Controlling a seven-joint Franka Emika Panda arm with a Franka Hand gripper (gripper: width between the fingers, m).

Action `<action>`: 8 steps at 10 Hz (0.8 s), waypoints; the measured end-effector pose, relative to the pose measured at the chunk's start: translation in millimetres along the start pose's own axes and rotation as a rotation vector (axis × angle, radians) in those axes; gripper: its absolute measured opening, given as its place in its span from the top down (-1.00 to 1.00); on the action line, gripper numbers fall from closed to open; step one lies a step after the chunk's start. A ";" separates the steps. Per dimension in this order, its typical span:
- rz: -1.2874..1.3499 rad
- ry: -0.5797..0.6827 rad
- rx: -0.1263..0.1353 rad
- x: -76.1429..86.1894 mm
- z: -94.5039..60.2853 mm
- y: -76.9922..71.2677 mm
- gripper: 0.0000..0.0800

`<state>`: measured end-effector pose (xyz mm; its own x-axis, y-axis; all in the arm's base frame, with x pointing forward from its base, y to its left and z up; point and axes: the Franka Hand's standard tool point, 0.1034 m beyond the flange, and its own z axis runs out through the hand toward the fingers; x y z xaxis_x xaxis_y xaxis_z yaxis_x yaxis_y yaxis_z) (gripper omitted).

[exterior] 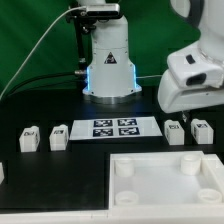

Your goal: Assemble one leg

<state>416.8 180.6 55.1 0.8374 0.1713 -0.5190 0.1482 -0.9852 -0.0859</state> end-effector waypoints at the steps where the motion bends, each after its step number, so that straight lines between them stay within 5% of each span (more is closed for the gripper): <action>1: 0.039 -0.096 -0.006 -7.8 7.2 -0.8 -0.62; 5: 0.161 -0.208 -0.023 -6.6 51.5 -15.2 -0.62; 8: 0.163 -0.219 -0.018 -3.9 59.4 -16.2 -0.62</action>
Offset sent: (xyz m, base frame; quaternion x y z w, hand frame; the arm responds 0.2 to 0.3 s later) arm -0.0250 0.0165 -0.0254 0.0063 -0.0651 0.1063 0.9922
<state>379.8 195.6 8.0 0.7176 0.0036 -0.6964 0.0322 -0.9991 0.0280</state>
